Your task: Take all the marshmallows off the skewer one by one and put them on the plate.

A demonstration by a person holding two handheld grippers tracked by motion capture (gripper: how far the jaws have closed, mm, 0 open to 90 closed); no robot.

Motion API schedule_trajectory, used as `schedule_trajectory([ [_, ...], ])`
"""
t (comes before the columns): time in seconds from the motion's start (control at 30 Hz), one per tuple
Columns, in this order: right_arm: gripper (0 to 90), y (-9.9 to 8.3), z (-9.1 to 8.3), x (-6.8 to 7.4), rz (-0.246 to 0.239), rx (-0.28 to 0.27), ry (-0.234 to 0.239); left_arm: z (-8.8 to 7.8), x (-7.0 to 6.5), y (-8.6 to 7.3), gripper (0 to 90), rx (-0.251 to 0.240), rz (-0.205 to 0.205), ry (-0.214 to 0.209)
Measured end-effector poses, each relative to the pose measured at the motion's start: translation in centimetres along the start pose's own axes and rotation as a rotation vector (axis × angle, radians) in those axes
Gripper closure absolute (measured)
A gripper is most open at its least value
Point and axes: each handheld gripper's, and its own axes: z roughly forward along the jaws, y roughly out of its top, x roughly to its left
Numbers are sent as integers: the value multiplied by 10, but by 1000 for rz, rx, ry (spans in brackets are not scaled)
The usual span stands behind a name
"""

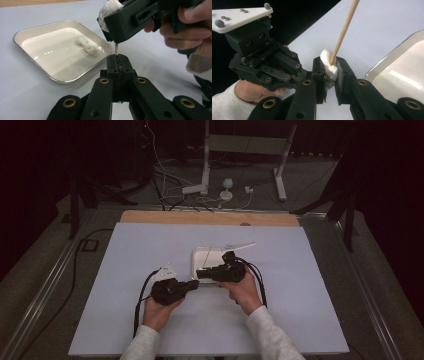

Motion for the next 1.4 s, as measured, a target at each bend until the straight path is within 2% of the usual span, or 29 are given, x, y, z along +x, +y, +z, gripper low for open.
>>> schedule_trajectory([
  [0.17, 805, 2, -2, -1, 7, -7, -6, 1, -2, 1, 900, 16, 22, 26],
  [0.23, 807, 3, -4, -2, 12, -19, -14, 3, -4, 0, 900, 56, 43, 53],
  [0.27, 811, 4, -8, -3, 18, -53, -28, 6, -4, -3, 900, 81, 60, 68],
  [0.33, 813, 9, -23, -10, 63, -128, -22, 6, -2, -7, 900, 62, 40, 36],
  [0.37, 813, 11, -30, -12, 64, -135, -25, 6, -3, -5, 900, 51, 46, 30],
  [0.43, 812, 16, -39, -9, 14, -110, -59, 8, -6, -2, 900, 43, 62, 18],
  [0.5, 812, 18, -43, -6, -5, -103, -74, 8, -7, -1, 900, 37, 62, 9],
  [0.73, 812, 26, -46, -8, 4, -119, -78, 4, -6, -1, 900, 25, 72, 23],
  [0.83, 812, 29, -49, -8, 4, -128, -85, 4, -8, -1, 900, 43, 91, 36],
  [0.93, 813, 32, -55, -10, 15, -156, -91, 4, -8, -2, 900, 54, 101, 52],
  [0.97, 815, 33, -59, -11, 25, -176, -92, 5, -8, -3, 900, 73, 105, 71],
  [1.0, 818, 34, -65, -12, 33, -210, -98, 5, -7, -4, 900, 87, 106, 73],
  [1.07, 820, 38, -78, -14, 43, -261, -101, 6, -3, -8, 900, 85, 82, 74],
  [1.1, 820, 42, -87, -14, 38, -273, -102, 5, -1, -8, 900, 73, 67, 61],
  [1.17, 819, 44, -95, -10, 3, -258, -134, 3, 1, -7, 900, 48, 44, 54],
  [1.27, 816, 42, -96, -9, -15, -238, -159, 2, 2, -6, 900, 42, 31, 62],
  [1.4, 810, 37, -89, -14, -6, -221, -162, -1, 3, -5, 900, 22, 10, 51],
])
